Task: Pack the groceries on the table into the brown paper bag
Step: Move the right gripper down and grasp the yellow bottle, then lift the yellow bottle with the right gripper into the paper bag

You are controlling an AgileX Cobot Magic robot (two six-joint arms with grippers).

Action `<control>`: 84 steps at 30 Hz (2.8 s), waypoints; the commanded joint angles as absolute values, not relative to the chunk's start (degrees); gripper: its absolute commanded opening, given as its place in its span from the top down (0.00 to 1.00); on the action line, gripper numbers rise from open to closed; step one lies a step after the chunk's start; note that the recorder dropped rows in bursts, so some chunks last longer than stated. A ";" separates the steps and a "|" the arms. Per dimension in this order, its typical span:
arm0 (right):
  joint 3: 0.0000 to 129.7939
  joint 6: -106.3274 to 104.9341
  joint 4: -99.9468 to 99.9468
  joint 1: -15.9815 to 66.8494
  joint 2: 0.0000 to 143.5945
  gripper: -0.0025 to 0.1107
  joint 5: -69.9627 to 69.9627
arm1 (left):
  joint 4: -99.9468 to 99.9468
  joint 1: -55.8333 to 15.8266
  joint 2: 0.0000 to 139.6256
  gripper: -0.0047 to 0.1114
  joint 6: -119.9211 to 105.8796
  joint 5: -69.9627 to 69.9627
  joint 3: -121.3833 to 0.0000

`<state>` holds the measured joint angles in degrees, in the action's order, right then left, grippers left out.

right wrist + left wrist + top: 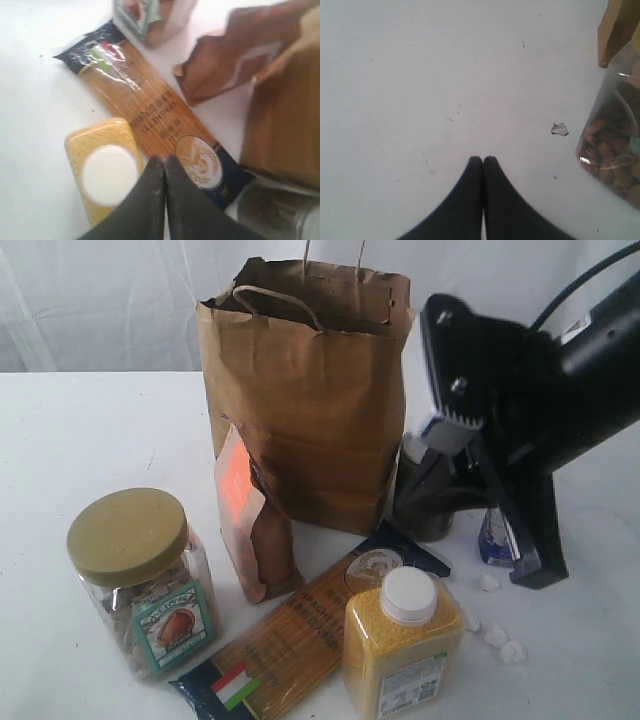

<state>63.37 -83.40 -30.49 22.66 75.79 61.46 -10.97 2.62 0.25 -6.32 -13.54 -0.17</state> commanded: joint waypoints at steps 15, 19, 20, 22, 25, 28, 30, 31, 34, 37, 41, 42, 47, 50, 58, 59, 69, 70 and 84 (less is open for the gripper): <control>63.25 -69.99 -30.04 30.67 76.68 0.29 64.17 | -11.38 2.72 0.00 0.96 -6.27 -13.63 0.00; 62.80 -69.99 -29.47 32.54 76.68 0.29 65.46 | -11.38 2.72 0.00 0.96 -6.27 -13.63 0.00; 62.33 -69.99 -29.17 32.87 76.68 0.29 65.26 | -11.38 2.72 0.00 0.96 -6.27 -13.63 0.00; 61.20 -70.22 -27.32 33.09 76.92 0.29 63.88 | -11.38 2.72 0.00 0.96 -6.27 -13.63 0.00; 59.02 -70.22 -23.74 33.09 77.90 0.29 62.22 | -11.38 2.72 0.00 0.96 -6.27 -13.63 0.00; 57.15 -70.22 -21.03 33.09 78.60 0.29 60.87 | -11.38 2.72 0.00 0.96 -6.27 -13.63 0.00; 56.55 -70.22 -20.80 33.09 79.00 0.29 59.42 | -11.38 2.72 0.00 0.96 -6.27 -13.63 0.00; 56.34 -70.22 -20.80 33.09 79.11 0.29 58.11 | -11.38 2.72 0.00 0.96 -6.27 -13.63 0.00; 56.34 -70.22 -20.80 33.09 79.72 0.29 53.35 | -11.38 2.72 0.00 0.96 -6.27 -13.63 0.00; 56.34 -70.22 -20.91 33.09 80.82 0.29 49.01 | -11.38 2.72 0.00 0.96 -6.27 -13.63 0.00; 56.34 -70.22 -21.02 33.09 83.55 0.29 48.39 | -11.38 2.72 0.00 0.96 -6.27 -13.63 0.00; 56.34 -70.22 -21.62 33.09 84.31 0.29 48.51 | -11.38 2.72 0.00 0.96 -6.27 -13.63 0.00; 56.34 -70.22 -25.58 33.09 88.59 0.29 48.11 | -11.38 2.72 0.00 0.96 -6.27 -13.63 0.00; 56.34 -70.22 -25.58 33.09 89.16 0.29 49.51 | -11.38 2.72 0.00 0.96 -6.27 -13.63 0.00; 56.34 -63.20 -22.69 33.09 89.16 0.85 54.37 | -11.38 2.72 0.00 0.96 -6.27 -13.63 0.00; 56.46 -62.16 -22.08 33.09 89.16 0.90 54.90 | -11.38 2.72 0.00 0.96 -6.27 -13.63 0.00; 65.09 -48.82 -25.50 33.09 84.22 0.98 58.57 | -11.38 2.72 0.00 0.96 -6.27 -13.63 0.00; 66.29 -48.26 -26.06 33.09 83.40 0.98 58.71 | -11.38 2.72 0.00 0.96 -6.27 -13.63 0.00; 84.69 -48.06 -56.24 33.09 80.78 0.98 55.73 | -11.38 2.72 0.00 0.96 -6.27 -13.63 0.00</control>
